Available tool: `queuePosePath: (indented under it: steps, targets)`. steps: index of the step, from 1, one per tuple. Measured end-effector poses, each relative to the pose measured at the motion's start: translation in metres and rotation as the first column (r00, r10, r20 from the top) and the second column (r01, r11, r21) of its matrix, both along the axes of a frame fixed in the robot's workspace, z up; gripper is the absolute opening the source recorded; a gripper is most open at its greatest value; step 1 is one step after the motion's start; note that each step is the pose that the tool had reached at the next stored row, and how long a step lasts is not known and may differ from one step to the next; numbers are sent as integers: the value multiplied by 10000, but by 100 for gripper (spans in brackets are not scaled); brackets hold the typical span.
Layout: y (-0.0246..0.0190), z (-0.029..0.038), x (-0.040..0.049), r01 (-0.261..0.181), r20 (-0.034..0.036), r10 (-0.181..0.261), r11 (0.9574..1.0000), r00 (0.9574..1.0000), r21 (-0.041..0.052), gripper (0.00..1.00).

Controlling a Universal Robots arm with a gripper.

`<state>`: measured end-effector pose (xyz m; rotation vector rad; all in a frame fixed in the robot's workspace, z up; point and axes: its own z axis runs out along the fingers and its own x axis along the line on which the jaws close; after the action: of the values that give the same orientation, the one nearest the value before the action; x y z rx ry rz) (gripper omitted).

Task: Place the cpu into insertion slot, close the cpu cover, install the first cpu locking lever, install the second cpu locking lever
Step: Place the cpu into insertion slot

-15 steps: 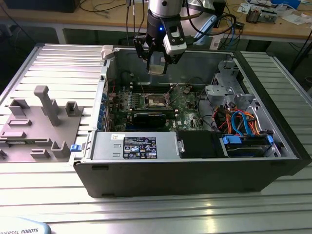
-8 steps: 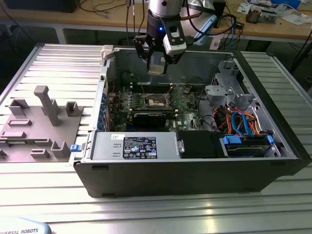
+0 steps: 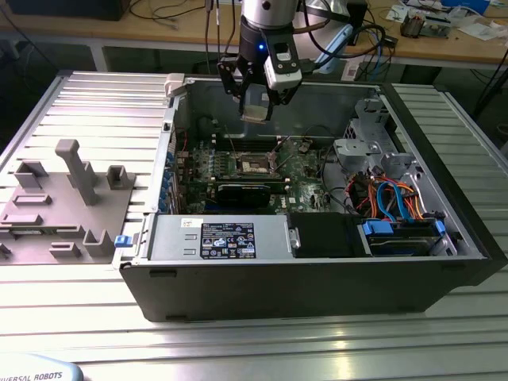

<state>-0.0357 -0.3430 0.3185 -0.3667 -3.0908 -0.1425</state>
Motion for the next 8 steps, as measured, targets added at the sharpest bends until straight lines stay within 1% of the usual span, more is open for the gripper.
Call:
queuePosePath:
  steps: [8]
  targets:
    - [0, -1, 0, 70, 0, -70, 10000, 10000, 1, 54]
